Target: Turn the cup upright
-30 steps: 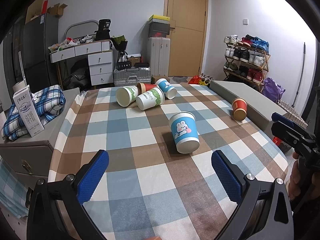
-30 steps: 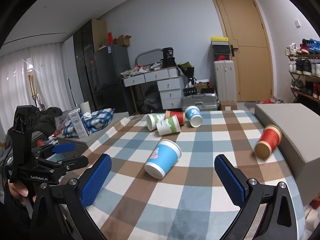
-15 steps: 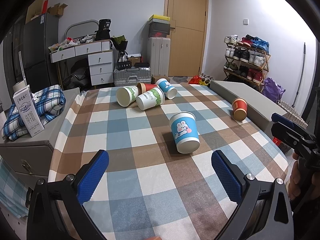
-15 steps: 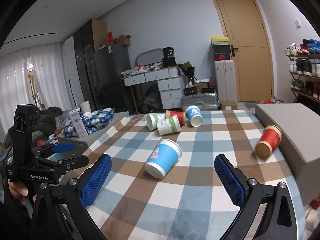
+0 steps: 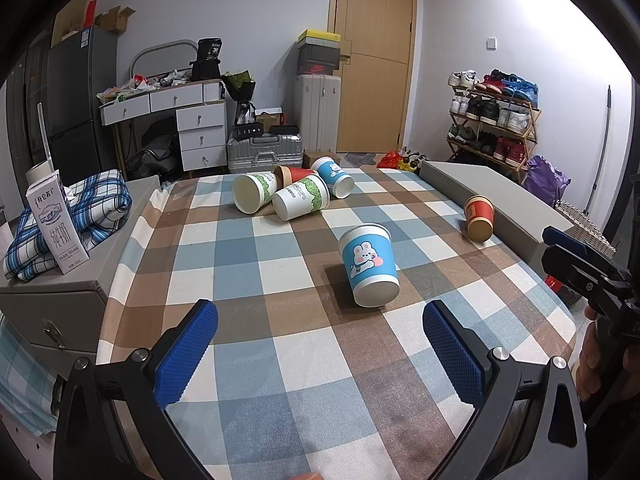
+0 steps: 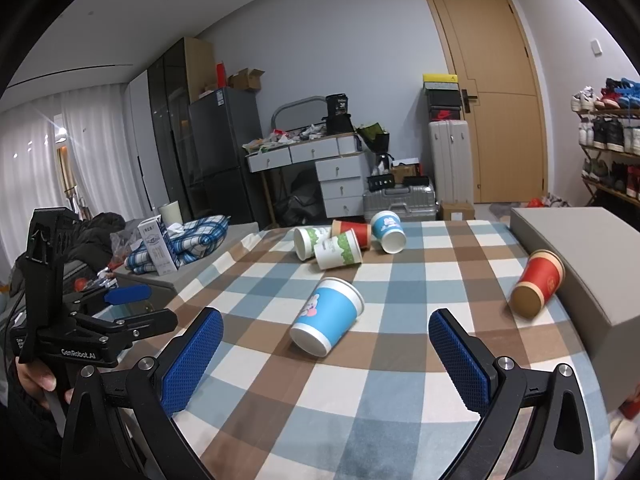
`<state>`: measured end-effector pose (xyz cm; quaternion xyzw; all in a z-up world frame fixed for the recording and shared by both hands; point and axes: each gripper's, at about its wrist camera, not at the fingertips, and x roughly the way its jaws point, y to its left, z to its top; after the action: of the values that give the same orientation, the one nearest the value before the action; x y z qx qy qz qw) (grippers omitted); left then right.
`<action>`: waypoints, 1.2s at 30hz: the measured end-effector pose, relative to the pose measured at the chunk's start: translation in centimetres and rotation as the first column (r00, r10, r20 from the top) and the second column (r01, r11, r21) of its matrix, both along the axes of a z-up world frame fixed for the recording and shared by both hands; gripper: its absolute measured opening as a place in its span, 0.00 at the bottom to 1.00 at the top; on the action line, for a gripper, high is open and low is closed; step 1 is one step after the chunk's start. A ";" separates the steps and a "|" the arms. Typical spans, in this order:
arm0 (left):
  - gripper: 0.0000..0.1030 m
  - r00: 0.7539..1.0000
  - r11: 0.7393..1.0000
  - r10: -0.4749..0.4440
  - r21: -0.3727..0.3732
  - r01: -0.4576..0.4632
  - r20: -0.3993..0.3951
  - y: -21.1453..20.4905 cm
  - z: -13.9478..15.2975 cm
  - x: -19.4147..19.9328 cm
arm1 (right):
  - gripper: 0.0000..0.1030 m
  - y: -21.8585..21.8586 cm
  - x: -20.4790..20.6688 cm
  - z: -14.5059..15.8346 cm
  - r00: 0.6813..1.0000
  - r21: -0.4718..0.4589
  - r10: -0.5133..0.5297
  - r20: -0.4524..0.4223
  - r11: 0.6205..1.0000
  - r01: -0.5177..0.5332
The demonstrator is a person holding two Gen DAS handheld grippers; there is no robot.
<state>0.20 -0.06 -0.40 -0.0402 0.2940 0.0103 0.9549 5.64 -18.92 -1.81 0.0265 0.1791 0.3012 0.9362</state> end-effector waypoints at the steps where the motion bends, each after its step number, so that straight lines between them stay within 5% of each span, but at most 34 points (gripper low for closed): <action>1: 0.97 1.000 1.000 0.000 0.000 0.000 0.001 0.0 0.0 0.0 | 1.00 0.0 0.0 0.0 1.000 0.000 0.000 0.001 1.000 0.000; 36: 0.97 0.999 1.000 0.004 -0.014 -0.004 -0.034 -0.3 -1.0 0.6 | 1.00 -0.9 0.9 -0.4 0.999 0.017 -0.026 -0.026 1.000 0.026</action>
<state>0.79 -0.33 -1.40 -0.0472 0.3103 0.0109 0.9494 6.59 -19.79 -2.19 0.0409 0.1882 0.2903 0.9374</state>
